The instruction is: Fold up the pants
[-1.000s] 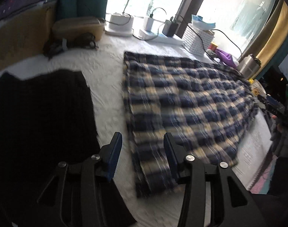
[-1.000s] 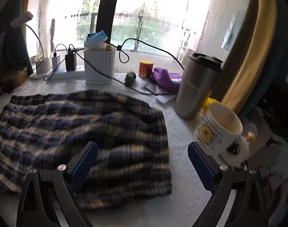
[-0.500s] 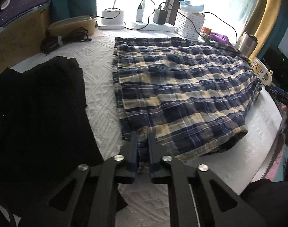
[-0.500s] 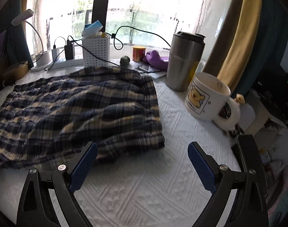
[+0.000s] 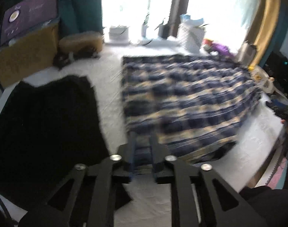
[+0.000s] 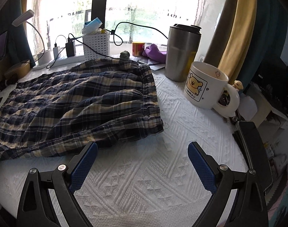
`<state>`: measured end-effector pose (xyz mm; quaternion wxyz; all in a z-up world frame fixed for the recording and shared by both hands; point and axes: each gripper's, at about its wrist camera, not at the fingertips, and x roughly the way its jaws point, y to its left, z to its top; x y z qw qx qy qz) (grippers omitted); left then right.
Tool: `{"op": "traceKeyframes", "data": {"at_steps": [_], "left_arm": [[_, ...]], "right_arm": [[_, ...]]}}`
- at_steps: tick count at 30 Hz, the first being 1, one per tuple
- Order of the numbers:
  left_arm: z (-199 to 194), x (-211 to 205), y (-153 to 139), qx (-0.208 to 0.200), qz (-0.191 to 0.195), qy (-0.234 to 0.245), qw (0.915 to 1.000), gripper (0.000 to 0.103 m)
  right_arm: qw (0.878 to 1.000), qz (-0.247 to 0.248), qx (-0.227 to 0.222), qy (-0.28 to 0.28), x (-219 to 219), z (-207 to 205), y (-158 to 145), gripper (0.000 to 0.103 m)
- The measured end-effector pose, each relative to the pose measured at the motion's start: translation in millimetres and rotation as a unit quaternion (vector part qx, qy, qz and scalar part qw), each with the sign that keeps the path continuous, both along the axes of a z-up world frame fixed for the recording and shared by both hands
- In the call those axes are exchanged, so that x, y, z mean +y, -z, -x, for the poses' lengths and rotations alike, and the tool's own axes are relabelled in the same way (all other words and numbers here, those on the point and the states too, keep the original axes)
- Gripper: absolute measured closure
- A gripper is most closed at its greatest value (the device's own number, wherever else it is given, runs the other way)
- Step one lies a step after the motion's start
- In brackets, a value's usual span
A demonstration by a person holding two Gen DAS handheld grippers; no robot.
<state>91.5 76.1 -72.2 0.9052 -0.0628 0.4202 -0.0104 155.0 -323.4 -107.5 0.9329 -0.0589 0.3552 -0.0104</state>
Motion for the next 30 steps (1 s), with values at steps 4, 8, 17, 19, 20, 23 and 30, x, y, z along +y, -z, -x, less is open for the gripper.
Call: {"op": "traceKeyframes", "data": {"at_steps": [4,8,17,19,20,23,30], "left_arm": [[-2.0,-40.4,-10.0,-0.020,0.000,0.059,0.9981,0.063],[-6.0,-77.6,-6.0,-0.018,0.008,0.115,0.9931,0.063],[-8.7,-150.0,17.9,-0.016,-0.083,0.213,0.9733,0.062],[-8.3,-160.5,27.1,-0.011,-0.112,0.224,0.9681,0.062],[-9.3,-162.9,31.2,-0.007,-0.124,0.222,0.9671,0.062],[-13.6,-162.4,42.3,0.008,-0.140,0.209,0.9678,0.062],[-14.8,-149.5,42.4,0.006,-0.118,0.196,0.9735,0.097]], "right_arm": [[1.000,-0.005,-0.002,-0.005,-0.4,5.7,2.1,0.006],[1.000,-0.014,-0.004,-0.004,-5.0,13.8,5.7,0.006],[0.999,-0.035,-0.003,0.014,-32.5,33.8,17.5,0.006],[0.999,-0.040,-0.004,0.020,-40.2,38.0,20.0,0.006],[0.999,-0.042,-0.004,0.023,-43.4,39.9,20.9,0.006],[0.998,-0.050,-0.005,0.029,-52.2,46.2,23.2,0.006],[0.998,-0.059,-0.009,0.037,-62.6,58.2,25.5,0.006]]}}
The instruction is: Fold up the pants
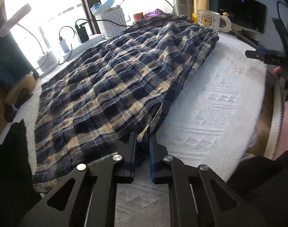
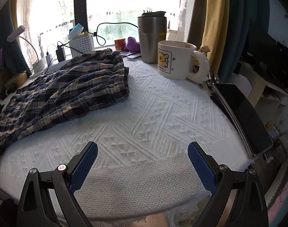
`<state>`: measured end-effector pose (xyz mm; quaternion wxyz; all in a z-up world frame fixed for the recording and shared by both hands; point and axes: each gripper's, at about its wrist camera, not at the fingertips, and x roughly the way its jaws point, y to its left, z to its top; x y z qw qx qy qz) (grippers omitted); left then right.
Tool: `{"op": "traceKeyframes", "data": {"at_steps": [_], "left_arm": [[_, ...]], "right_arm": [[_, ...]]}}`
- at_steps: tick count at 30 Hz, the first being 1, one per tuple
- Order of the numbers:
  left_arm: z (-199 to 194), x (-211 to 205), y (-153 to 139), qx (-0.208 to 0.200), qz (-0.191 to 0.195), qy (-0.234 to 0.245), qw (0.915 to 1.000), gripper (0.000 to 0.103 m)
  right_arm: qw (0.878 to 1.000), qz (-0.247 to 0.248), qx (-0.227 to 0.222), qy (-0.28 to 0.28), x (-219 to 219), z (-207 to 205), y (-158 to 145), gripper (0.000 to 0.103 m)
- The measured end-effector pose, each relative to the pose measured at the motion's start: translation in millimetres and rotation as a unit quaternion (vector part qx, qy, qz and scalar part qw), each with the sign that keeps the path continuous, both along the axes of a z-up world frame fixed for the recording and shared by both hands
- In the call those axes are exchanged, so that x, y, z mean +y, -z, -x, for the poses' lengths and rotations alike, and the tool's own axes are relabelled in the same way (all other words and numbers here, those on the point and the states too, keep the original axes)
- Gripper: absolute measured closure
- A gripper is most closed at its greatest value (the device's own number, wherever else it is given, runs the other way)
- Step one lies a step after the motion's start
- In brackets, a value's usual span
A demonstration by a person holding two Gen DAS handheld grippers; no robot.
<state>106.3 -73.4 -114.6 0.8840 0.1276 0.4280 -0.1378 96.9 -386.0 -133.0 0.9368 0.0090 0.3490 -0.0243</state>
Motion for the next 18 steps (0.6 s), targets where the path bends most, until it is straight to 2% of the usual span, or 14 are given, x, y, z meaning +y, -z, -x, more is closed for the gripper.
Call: {"op": "traceKeyframes", "data": {"at_steps": [6,13,18], "left_arm": [[15.5,-2.3,-1.3,0.007,-0.001,0.010,0.9999,0.099],[14.2,18.1,-17.9,0.031,0.065,-0.002,0.9974,0.096],[13.5,43.5,-36.2,0.031,0.116,-0.021,0.9926,0.096]], "right_arm": [[1.000,-0.006,-0.003,0.000,-0.9,3.2,-0.2,0.006],[0.999,-0.034,-0.001,0.008,-3.1,-9.6,2.2,0.007],[0.999,-0.046,0.002,0.001,3.0,-28.6,-1.0,0.022]]}}
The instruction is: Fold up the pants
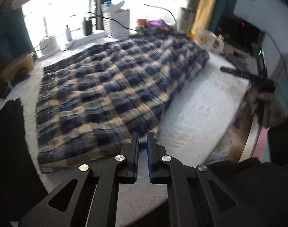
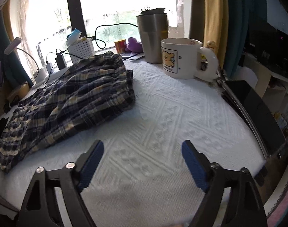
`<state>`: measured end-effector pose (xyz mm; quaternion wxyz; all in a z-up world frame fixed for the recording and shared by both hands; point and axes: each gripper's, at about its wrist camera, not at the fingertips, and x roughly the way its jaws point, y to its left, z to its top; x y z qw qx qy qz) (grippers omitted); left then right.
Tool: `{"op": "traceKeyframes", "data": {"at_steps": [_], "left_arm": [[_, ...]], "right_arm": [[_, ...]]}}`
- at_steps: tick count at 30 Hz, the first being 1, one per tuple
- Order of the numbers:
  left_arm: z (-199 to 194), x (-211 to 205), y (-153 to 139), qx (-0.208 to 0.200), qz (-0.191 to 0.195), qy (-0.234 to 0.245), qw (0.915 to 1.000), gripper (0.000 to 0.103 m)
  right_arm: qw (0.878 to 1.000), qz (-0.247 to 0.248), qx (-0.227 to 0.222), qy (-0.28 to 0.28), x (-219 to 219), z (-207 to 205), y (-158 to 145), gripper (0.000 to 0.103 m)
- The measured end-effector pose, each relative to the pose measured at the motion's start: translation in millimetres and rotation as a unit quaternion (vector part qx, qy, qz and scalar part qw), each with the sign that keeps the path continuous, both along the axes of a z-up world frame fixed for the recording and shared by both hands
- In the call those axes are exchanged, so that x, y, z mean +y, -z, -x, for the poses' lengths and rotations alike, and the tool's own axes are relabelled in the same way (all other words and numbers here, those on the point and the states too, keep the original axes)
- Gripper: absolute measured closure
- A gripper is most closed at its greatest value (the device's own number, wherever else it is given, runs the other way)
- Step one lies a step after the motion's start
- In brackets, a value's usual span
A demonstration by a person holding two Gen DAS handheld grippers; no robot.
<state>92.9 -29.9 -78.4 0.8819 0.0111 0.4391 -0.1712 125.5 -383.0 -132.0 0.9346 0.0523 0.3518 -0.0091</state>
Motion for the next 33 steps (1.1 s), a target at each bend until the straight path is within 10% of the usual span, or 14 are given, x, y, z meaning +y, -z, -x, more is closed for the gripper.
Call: {"op": "traceKeyframes", "data": {"at_steps": [4,16,22,23,33], "left_arm": [[-14.6,36.8,-7.6,-0.008,0.017,-0.064,0.9978,0.072],[-70.4,125.4,12.0,0.006,-0.013,-0.203,0.9791,0.062],[-70.3,138.3,20.7,0.035,0.016,-0.223,0.9741,0.047],[-68.8,137.6,21.4,0.037,0.017,-0.221,0.9745,0.046],[-46.2,111.1,35.8,0.052,-0.015,-0.192,0.9800,0.052]], "right_arm": [[1.000,-0.019,-0.002,-0.007,5.6,-22.0,-4.3,0.036],[0.998,-0.023,0.011,-0.050,20.0,-92.4,-9.1,0.056],[0.997,-0.008,0.042,-0.069,26.4,-104.6,-1.1,0.057],[0.997,-0.006,0.041,-0.070,26.9,-104.1,-1.2,0.070],[0.997,0.044,0.022,-0.056,29.5,-93.1,-15.6,0.082]]}}
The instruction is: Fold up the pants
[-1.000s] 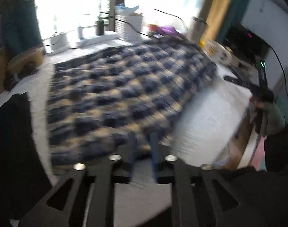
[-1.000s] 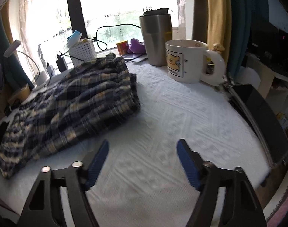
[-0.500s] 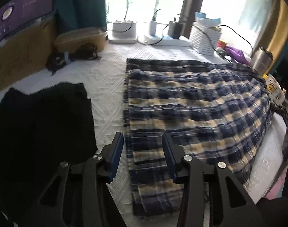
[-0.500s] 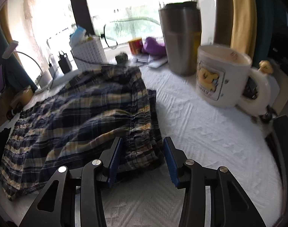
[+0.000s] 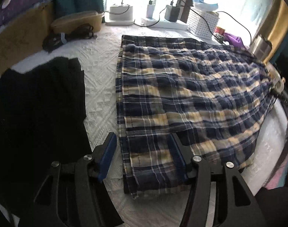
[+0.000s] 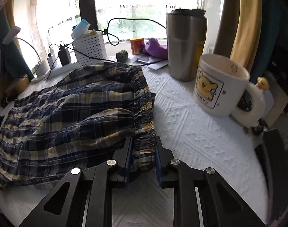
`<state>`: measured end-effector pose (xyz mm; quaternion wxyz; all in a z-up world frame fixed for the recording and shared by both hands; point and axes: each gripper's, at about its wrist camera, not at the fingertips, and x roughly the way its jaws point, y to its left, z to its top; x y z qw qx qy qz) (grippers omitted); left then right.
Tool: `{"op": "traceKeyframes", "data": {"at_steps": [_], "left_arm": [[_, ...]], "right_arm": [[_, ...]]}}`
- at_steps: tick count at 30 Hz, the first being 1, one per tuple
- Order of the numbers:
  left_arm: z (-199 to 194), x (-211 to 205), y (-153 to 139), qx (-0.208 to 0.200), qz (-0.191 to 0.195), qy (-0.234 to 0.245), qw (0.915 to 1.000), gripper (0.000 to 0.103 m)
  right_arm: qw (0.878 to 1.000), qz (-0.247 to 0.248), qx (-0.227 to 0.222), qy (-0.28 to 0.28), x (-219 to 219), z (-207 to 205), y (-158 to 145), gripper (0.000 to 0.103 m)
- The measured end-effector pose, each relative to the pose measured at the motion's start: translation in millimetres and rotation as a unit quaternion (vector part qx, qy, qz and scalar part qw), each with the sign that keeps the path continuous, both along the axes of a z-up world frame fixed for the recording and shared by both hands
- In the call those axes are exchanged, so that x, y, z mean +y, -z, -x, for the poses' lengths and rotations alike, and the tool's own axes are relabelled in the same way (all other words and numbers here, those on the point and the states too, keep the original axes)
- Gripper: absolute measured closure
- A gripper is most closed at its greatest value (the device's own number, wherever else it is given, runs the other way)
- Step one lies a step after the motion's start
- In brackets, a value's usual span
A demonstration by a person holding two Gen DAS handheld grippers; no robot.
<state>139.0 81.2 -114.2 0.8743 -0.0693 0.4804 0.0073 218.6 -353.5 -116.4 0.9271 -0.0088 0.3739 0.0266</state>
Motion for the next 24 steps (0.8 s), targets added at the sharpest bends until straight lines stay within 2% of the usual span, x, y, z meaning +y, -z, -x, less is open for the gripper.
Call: {"op": "traceKeyframes", "data": {"at_steps": [1,2,3,10,15,18,22,24], "left_arm": [[1.3,-3.4,-0.1,-0.001,-0.002,0.008,1.0000,0.073],[1.8,-3.6,-0.1,0.001,-0.003,0.007,1.0000,0.088],[3.3,-3.6,-0.1,0.003,0.001,0.007,1.0000,0.094],[17.9,-2.5,-13.7,0.000,0.030,0.024,0.9993,0.097],[23.0,-3.0,-13.8,0.004,0.032,0.025,0.9992,0.097],[21.1,2.4,-1.3,0.024,0.031,0.020,0.9990,0.097],[19.7,12.7,-5.3,0.029,0.035,0.013,0.9989,0.096],[18.8,18.9,-9.8,0.027,0.028,0.009,0.9992,0.096]], "right_arm": [[1.000,0.007,0.001,0.001,0.7,0.5,-0.5,0.082],[1.000,0.012,0.000,0.003,1.1,0.9,-0.6,0.082],[1.000,0.018,0.001,0.004,1.6,1.9,-0.5,0.082],[0.999,0.044,-0.007,0.021,-7.3,15.6,-9.7,0.084],[0.998,0.054,-0.012,0.033,-17.8,27.1,-21.3,0.084],[0.998,0.052,0.006,0.032,-23.6,28.8,-12.5,0.084],[0.998,0.038,0.024,0.040,-28.8,30.3,5.4,0.084],[0.999,0.024,0.021,0.042,-32.5,32.8,2.2,0.076]]}}
